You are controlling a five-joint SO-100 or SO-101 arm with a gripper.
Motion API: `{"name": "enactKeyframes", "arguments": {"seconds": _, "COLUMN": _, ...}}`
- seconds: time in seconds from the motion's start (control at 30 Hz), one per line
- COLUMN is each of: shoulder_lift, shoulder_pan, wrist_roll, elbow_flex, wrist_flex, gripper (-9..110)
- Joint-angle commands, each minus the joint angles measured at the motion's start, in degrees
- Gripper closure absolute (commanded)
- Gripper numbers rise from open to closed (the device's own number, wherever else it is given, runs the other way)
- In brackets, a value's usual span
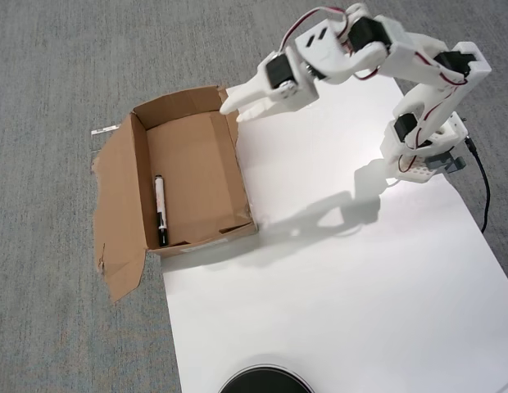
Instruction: Grasp a pen and put it in the box.
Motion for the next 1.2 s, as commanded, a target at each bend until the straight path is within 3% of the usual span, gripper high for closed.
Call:
{"name": "enactKeyframes", "arguments": {"seconds": 0.0, "shoulder_lift": 10.02, "shoulder_pan": 0.13, "wrist_roll": 0.22, "elbow_flex": -0.48, "wrist_flex": 5.1, "gripper": 88}}
{"name": "enactKeyframes", "arguments": {"seconds": 0.4, "shoulder_lift": 22.32, "shoulder_pan": -0.48, "wrist_roll": 0.22, "elbow_flex": 0.75, "wrist_flex": 15.38, "gripper": 88}}
{"name": "enactKeyframes", "arguments": {"seconds": 1.17, "shoulder_lift": 52.12, "shoulder_pan": -0.66, "wrist_roll": 0.13, "elbow_flex": 34.41, "wrist_flex": 16.17, "gripper": 88}}
